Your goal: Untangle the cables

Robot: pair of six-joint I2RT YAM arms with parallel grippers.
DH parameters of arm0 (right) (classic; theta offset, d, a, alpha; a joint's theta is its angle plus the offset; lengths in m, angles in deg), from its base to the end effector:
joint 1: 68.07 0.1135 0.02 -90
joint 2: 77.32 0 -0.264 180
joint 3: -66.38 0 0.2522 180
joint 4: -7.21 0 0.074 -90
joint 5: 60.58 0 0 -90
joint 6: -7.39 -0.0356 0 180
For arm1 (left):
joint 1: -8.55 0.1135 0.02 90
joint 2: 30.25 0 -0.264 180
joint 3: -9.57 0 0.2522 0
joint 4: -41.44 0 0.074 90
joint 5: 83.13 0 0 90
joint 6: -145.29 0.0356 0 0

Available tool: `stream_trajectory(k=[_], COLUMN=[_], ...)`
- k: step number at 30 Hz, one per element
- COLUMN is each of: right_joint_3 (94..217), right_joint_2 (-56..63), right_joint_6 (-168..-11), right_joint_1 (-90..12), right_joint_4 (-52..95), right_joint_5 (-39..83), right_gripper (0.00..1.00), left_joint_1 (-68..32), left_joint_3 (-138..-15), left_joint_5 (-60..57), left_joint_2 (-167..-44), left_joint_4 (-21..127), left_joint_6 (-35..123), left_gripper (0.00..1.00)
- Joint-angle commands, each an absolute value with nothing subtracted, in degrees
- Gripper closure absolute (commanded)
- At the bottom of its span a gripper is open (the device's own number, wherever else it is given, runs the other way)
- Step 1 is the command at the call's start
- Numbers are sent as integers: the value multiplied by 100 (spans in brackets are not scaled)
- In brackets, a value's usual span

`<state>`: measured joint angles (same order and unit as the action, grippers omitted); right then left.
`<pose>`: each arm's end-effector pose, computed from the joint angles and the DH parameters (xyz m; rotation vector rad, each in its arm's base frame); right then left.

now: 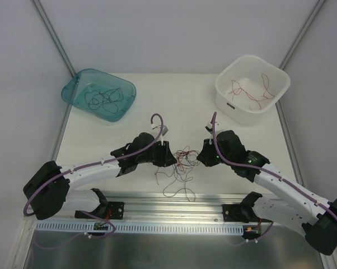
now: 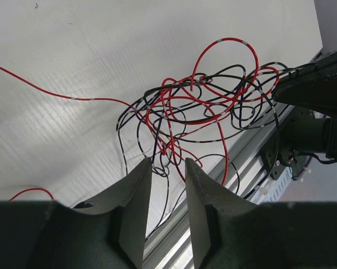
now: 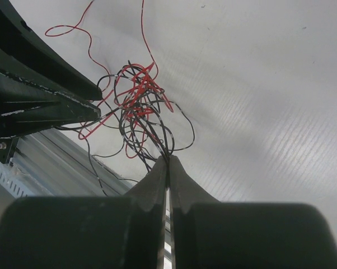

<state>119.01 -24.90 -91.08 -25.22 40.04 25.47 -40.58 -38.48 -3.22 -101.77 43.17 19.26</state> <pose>0.1475 0.1401 0.2646 -0.6893 2.0876 0.5892 0.1696 -0.2055 0.2170 0.3711 2.1579 -1.0808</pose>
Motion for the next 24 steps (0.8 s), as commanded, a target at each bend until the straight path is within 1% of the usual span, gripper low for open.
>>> stream_trajectory(k=[1, 2, 4, 5, 6, 7, 10, 11, 12, 15, 24], right_joint_3=[12048, 12048, 12031, 12031, 12022, 12022, 12022, 12013, 12013, 12004, 11995], right_joint_2=[-2573, -2573, -2573, -2573, -2564, -2573, -2573, -2573, -2582, -2608, -2617], right_joint_6=[-9175, -9175, -9175, -9167, -9167, -9167, -9167, -9184, -9184, -9175, -9184], right_joint_1=[-2501, -2492, -2492, -2492, -2492, -2492, -2492, -2501, -2492, -2492, -2483], right_joint_4=[3784, 3793, 3784, 3784, 3784, 3776, 3758, 3749, 3758, 3758, 3740], right_joint_5=[2458, 2467, 2467, 2467, 2458, 2467, 2449, 2449, 2458, 2441, 2432], right_gripper=[100, 99, 99, 99, 100, 99, 99, 99, 99, 99, 99], left_joint_1=[-4059, -4058, -4058, -4058, -4058, -4058, -4058, -4058, -4058, -4058, -4058], left_joint_3=[-3716, -3672, -3558, -3522, -3505, -3487, -3426, -3417, -3399, -3425, -3742], left_joint_5=[-255, -131, 193, 273, 361, 466, 661, 661, 661, 503, 239], left_joint_2=[-9907, -9819, -9521, -9441, -9284, -9230, -9115, -9150, -9185, -9396, -9985], left_joint_4=[3877, 3877, 3868, 3877, 3938, 3999, 4079, 4070, 4079, 4035, 3816], left_joint_6=[1970, 1917, 1776, 1741, 1671, 1610, 1512, 1521, 1539, 1644, 1925], left_gripper=[69, 59, 51, 48, 48, 49, 58, 62, 68, 75, 74])
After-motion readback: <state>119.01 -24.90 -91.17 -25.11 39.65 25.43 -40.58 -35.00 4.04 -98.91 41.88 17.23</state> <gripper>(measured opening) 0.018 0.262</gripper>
